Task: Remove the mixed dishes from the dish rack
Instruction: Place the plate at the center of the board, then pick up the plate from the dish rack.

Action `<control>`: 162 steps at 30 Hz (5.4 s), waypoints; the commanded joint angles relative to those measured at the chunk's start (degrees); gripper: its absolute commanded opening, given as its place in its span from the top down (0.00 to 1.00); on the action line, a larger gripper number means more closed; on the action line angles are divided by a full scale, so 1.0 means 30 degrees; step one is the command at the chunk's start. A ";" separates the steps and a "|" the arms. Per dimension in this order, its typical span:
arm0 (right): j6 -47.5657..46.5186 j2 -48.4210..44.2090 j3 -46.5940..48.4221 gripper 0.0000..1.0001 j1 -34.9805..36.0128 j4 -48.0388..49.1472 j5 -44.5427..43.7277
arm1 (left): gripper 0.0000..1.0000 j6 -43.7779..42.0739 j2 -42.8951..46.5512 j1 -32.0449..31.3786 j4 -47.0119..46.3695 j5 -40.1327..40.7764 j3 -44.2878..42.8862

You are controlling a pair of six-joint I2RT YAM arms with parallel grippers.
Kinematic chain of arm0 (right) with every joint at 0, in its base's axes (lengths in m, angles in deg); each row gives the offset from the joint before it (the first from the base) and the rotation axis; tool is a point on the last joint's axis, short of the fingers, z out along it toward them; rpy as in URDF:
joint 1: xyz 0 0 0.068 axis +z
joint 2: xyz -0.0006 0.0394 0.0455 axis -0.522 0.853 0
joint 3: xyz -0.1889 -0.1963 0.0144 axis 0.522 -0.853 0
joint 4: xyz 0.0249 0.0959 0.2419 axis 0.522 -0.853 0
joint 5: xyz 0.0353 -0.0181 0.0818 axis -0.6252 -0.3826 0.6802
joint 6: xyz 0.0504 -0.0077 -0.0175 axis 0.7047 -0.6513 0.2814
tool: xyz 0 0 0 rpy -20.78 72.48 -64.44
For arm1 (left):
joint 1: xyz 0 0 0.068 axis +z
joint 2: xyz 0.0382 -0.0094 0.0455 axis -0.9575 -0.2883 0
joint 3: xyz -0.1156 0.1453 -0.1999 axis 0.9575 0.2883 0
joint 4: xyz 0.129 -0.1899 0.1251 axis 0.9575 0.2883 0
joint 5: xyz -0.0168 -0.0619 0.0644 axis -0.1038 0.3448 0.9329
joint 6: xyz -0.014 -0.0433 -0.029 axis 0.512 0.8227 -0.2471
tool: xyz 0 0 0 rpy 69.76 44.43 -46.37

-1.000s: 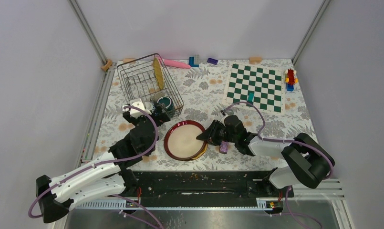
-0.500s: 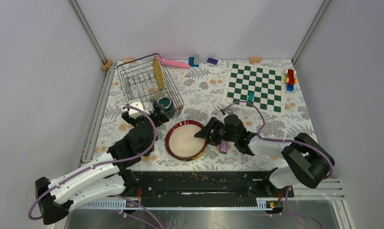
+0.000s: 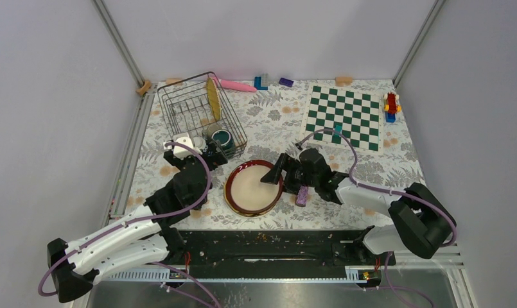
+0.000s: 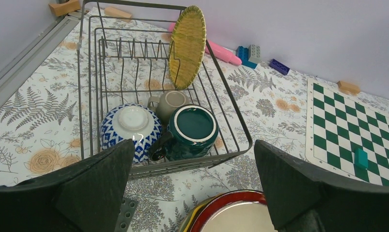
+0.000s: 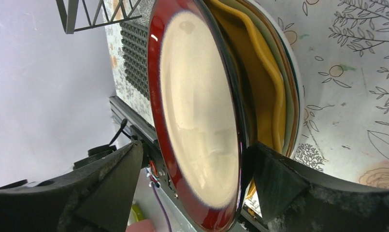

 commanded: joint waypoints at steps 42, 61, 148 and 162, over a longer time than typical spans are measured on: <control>-0.5652 -0.7254 0.0670 0.00 0.0530 -0.7376 -0.7963 | 0.01 0.1920 -0.9500 1.0489 0.3617 -1.0875 -0.9435; -0.6347 -1.8066 -0.3886 0.00 0.0515 -0.9183 -1.5813 | 0.12 0.0113 -2.3939 1.3723 0.8579 -1.5231 -2.4950; 0.1274 -1.9012 -0.2978 0.00 0.0536 -0.5251 -1.0629 | 1.00 -3.0864 -0.5257 -0.2005 -0.2599 -1.6917 -0.2995; 0.3797 -1.4151 -0.2067 0.18 0.0538 -0.1224 -0.8439 | 1.00 -3.1715 -0.6251 -0.4633 -0.3845 -1.5574 -0.2040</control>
